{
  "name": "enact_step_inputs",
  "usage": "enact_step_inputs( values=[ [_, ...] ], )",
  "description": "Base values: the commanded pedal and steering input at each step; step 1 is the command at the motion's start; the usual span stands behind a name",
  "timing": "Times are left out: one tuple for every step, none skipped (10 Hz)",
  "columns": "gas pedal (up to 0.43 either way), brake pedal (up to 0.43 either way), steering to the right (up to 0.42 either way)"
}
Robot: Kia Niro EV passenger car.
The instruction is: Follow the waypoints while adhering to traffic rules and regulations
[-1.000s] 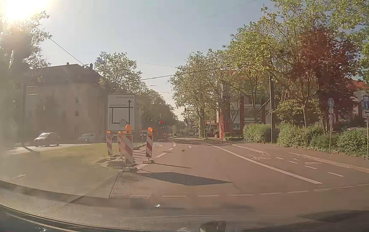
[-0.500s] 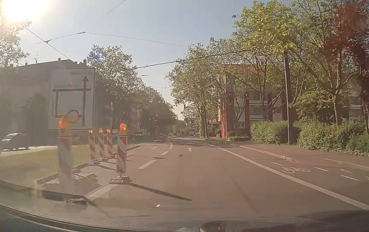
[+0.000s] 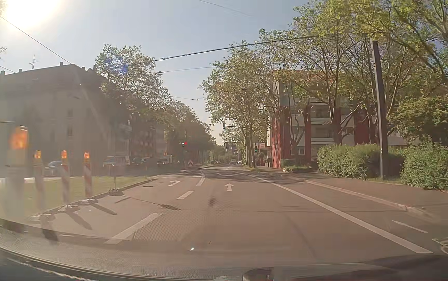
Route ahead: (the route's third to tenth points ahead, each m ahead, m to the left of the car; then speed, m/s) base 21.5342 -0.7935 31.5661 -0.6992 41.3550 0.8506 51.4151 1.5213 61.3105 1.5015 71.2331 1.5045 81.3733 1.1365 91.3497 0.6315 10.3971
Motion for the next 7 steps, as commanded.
enact_step_inputs(
  values=[
    [0.138,0.0,-0.005],
    [0.138,0.0,-0.005],
    [0.13,0.0,-0.007],
    [0.118,0.0,-0.01],
    [0.118,0.0,-0.011],
    [0.118,0.0,-0.011],
    [0.118,0.0,-0.012]
  ],
)
